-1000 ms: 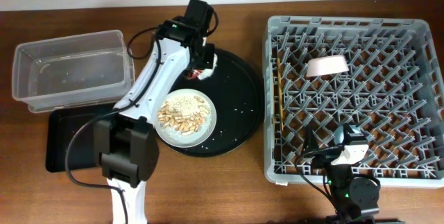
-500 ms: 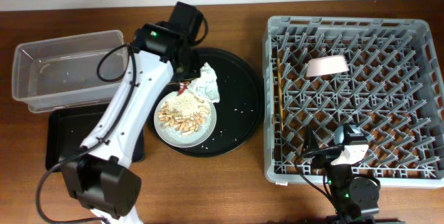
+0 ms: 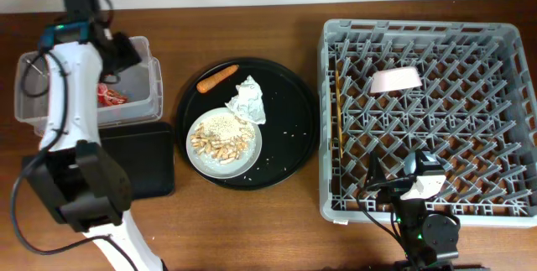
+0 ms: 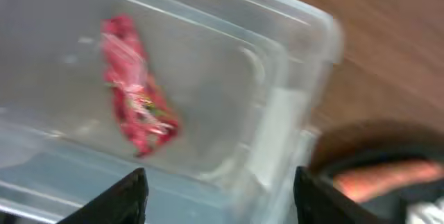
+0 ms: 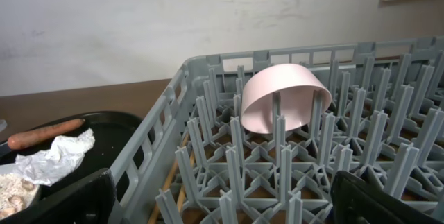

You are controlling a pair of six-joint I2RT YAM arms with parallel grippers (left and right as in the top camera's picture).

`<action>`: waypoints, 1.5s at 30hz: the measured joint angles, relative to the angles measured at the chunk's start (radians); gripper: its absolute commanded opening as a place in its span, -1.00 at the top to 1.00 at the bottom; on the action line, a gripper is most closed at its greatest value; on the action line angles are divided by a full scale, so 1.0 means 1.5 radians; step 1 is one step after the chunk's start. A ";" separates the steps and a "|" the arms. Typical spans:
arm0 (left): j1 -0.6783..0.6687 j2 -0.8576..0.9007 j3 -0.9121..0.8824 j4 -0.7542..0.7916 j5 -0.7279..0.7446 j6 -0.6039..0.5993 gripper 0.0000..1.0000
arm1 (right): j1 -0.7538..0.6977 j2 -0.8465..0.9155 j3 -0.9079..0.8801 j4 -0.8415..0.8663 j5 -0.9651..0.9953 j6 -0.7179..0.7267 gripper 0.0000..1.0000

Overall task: Sort waste into correct bins and load items into the dishwasher rack
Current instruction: 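Drop the red wrapper into the clear plastic bin, then grasp the white tissue with the left gripper, then drop the tissue into the clear plastic bin, then grasp the carrot on the platter with the left gripper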

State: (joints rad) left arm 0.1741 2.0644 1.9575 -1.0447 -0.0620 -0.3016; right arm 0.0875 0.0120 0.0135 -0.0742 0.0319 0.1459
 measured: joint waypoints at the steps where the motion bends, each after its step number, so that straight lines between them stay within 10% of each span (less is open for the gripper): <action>1: -0.033 -0.001 0.003 -0.009 0.006 0.006 -0.06 | 0.000 0.000 0.000 0.000 0.000 -0.001 -0.97; 9: -0.375 0.172 0.008 0.041 0.003 0.015 -0.04 | 0.000 -0.001 0.000 0.000 0.000 0.000 -0.96; 11: -0.397 0.215 0.007 0.067 0.002 0.033 0.48 | 0.000 0.000 0.000 0.000 0.000 0.000 -0.96; 12: -0.396 0.215 0.007 0.075 0.001 0.037 0.94 | 0.000 0.000 0.000 0.000 0.000 0.000 -0.96; 13: -0.396 0.217 0.007 0.076 0.002 0.038 1.00 | 0.000 0.000 0.000 0.000 0.000 0.000 -0.96; 18: -0.350 0.199 0.180 -0.090 -0.004 0.016 1.00 | 0.000 0.000 0.000 0.000 0.000 0.000 -0.96; 22: -0.128 0.107 0.233 -0.101 -0.106 -0.049 0.99 | 0.000 0.000 0.000 0.000 0.000 0.000 -0.96; 23: -0.080 0.110 0.233 -0.088 -0.106 -0.057 0.86 | 0.000 0.000 0.000 0.000 0.000 0.000 -0.96; 24: -0.014 0.110 0.233 -0.083 -0.107 -0.070 -0.14 | 0.000 0.000 0.000 0.000 0.000 0.000 -0.96; 25: 0.004 0.110 0.233 -0.083 -0.104 -0.078 -0.72 | 0.000 0.000 0.000 0.000 0.000 0.000 -0.96; 27: 0.009 0.110 0.233 -0.079 -0.079 -0.081 -0.97 | 0.000 0.000 0.000 0.000 0.000 0.000 -0.96; 34: -0.134 0.096 0.226 -0.097 0.005 0.106 -0.32 | 0.000 0.000 0.000 0.000 0.000 0.000 -0.96; 37: -0.262 0.146 0.209 -0.057 0.001 0.288 -0.21 | 0.000 0.000 0.000 0.000 0.000 0.000 -0.96; 43: -0.276 0.287 0.198 -0.084 0.003 0.404 -0.09 | 0.000 0.000 0.000 0.000 0.000 0.000 -0.97; 45: -0.276 0.287 0.198 -0.101 0.005 0.411 0.31 | 0.000 0.000 0.000 0.000 0.000 -0.001 -0.96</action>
State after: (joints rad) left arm -0.2398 2.4950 2.2551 -1.1969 -0.0544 0.3153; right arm 0.0875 0.0120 0.0135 -0.0742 0.0315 0.1448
